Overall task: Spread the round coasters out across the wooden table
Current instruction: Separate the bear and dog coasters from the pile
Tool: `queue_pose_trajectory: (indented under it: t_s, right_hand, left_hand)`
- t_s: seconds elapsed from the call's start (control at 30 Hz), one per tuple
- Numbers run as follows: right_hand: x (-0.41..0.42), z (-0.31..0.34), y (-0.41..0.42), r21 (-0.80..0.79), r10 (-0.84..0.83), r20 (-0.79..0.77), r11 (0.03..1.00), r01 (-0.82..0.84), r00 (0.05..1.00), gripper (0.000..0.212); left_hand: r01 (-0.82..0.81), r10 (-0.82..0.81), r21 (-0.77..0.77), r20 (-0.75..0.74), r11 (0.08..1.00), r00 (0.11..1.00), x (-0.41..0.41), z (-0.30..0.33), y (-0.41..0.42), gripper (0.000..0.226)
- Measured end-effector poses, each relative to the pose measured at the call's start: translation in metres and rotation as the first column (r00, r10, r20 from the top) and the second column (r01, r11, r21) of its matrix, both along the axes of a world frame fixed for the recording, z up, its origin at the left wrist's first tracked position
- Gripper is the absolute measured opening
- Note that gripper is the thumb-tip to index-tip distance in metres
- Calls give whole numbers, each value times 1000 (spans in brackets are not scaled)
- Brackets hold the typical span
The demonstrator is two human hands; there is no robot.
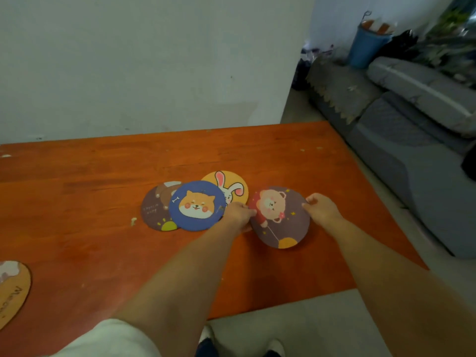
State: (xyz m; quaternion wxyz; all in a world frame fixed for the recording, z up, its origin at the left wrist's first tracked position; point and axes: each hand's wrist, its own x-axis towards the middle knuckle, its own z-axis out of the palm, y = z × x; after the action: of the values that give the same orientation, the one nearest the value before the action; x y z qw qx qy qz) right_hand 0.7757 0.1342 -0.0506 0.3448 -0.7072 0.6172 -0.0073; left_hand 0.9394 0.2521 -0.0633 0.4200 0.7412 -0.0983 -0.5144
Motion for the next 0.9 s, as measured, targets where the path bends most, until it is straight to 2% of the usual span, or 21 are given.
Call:
queue_pose_trajectory:
  t_s: [0.13, 0.23, 0.4, 0.5, 0.6, 0.73, 0.9]
  right_hand:
    - [-47, -5, -10, 17, 94, -43, 996, -93, 995, 13]
    - [-77, -12, -16, 29, 135, -49, 991, -133, 990, 13]
    - [-97, -34, -8, 62, 211, 2, 976, -211, 977, 17]
    - [-97, -48, 0, 60, 245, 21, 967, -246, 969, 19]
    - [-95, -58, 4, 12, 289, -12, 957, -289, 957, 19]
    - [-96, -65, 3, -61, 367, -166, 923, -381, 915, 17]
    - [-84, -56, -10, 52, 455, -238, 888, -456, 858, 31]
  left_hand:
    - [-35, 34, 37, 11, 999, 999, -48, -4, -5, 39]
    - [-56, 50, 80, 70, 995, 996, -83, -14, -11, 38]
    - [22, -112, 253, 349, 967, 930, -103, -32, -1, 35]
    - [43, -171, 287, 438, 957, 883, -106, -38, 8, 11]
    - [63, -219, 303, 515, 951, 829, -107, -46, 9, 17]
    - [140, -392, 413, 627, 900, 673, -108, -53, 12, 24]
    - [218, -454, 426, 598, 878, 661, -96, -48, 16, 40]
